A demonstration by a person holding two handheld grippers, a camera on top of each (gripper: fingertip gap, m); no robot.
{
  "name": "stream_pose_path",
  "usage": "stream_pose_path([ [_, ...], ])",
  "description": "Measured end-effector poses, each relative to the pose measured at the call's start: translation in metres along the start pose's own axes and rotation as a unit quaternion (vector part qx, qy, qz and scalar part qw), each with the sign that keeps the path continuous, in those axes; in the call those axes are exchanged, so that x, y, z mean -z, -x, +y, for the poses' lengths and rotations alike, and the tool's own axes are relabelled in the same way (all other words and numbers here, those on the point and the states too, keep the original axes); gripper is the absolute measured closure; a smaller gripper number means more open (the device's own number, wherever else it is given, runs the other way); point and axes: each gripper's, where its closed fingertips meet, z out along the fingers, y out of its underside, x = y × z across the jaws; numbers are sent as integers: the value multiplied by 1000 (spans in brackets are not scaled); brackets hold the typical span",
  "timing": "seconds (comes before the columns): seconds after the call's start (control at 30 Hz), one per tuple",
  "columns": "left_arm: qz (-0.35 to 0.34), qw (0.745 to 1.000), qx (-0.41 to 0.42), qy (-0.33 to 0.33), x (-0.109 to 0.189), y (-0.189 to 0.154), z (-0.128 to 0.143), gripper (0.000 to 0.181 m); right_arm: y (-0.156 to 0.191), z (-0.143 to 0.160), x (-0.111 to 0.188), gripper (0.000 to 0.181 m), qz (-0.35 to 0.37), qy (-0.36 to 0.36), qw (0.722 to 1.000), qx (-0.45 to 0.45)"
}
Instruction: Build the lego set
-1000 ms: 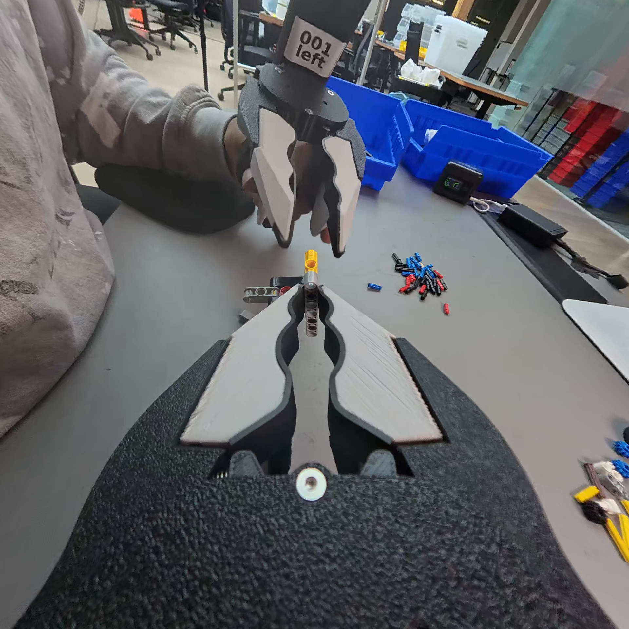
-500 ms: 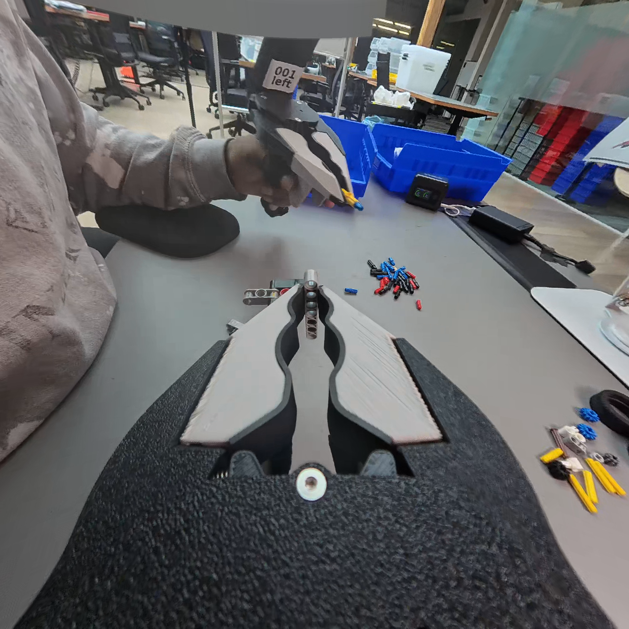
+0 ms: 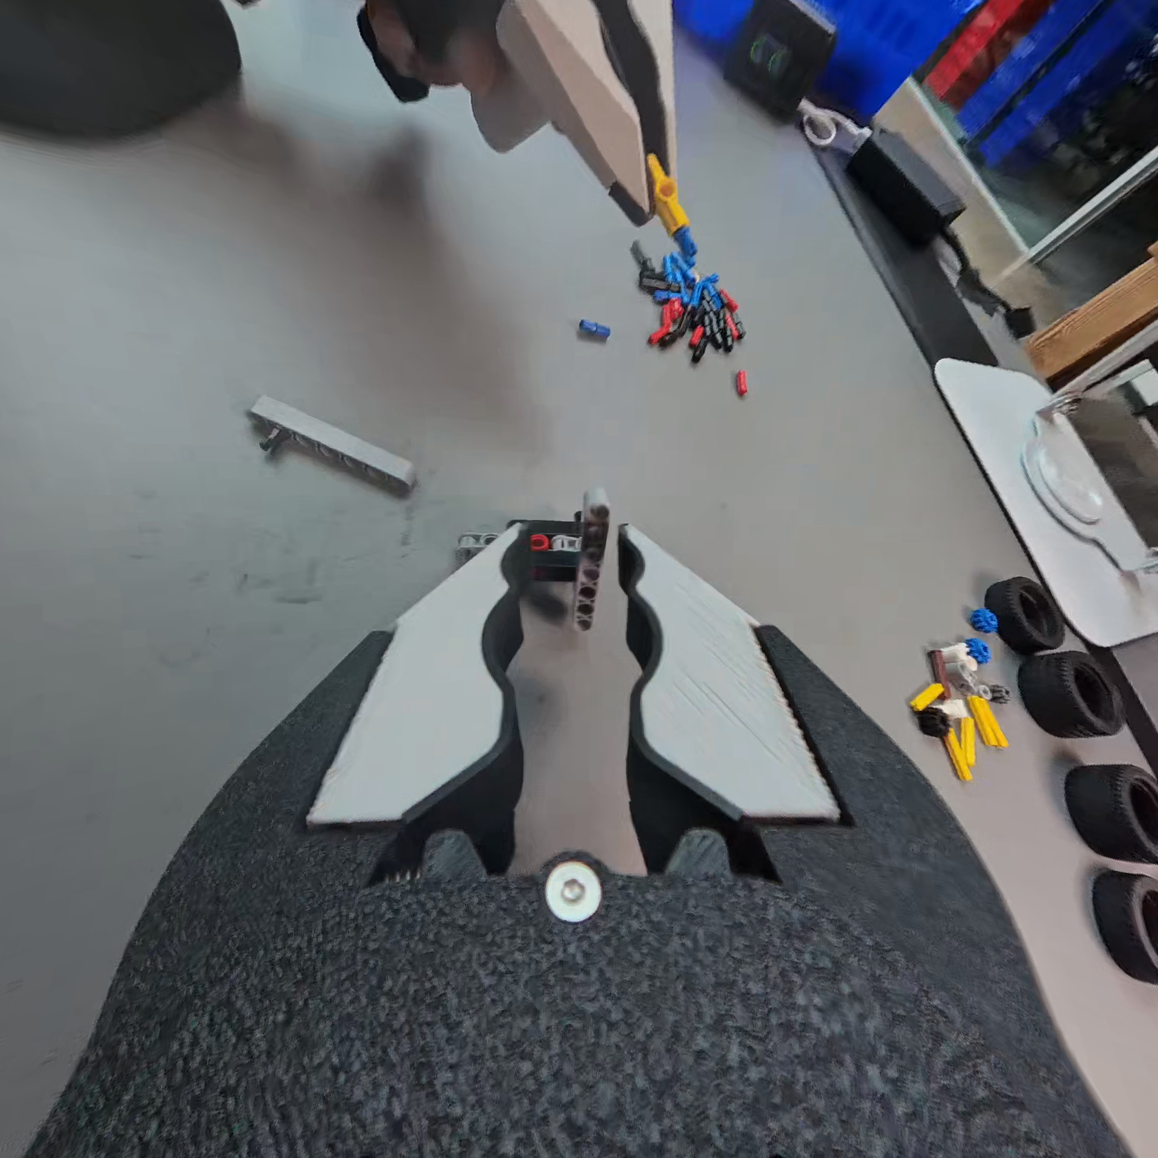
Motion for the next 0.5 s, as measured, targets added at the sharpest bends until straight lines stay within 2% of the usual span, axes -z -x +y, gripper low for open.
stream_pose_path([
  [0.07, 15, 1000, -6, -3, -3, -9, -3, 174, 5, -3, -1, 144, -21, -8, 999, -25],
  [0.17, 61, 997, -18, -31, -4, -32, -15, 174, 0, -33, 13, 144, -40, -94, 991, -87],
  [0.23, 109, 992, -27, -65, -1, -54, -28, 174, -2, -50, 20, 147, -52, -139, 983, -112],
  [0.33, 175, 979, -36, -101, 5, -86, -42, 174, 10, -68, 28, 155, -82, -193, 972, -103],
  [0.5, 205, 973, -52, -94, 4, -106, -41, 174, 23, -76, 32, 176, -90, -212, 971, -62],
])
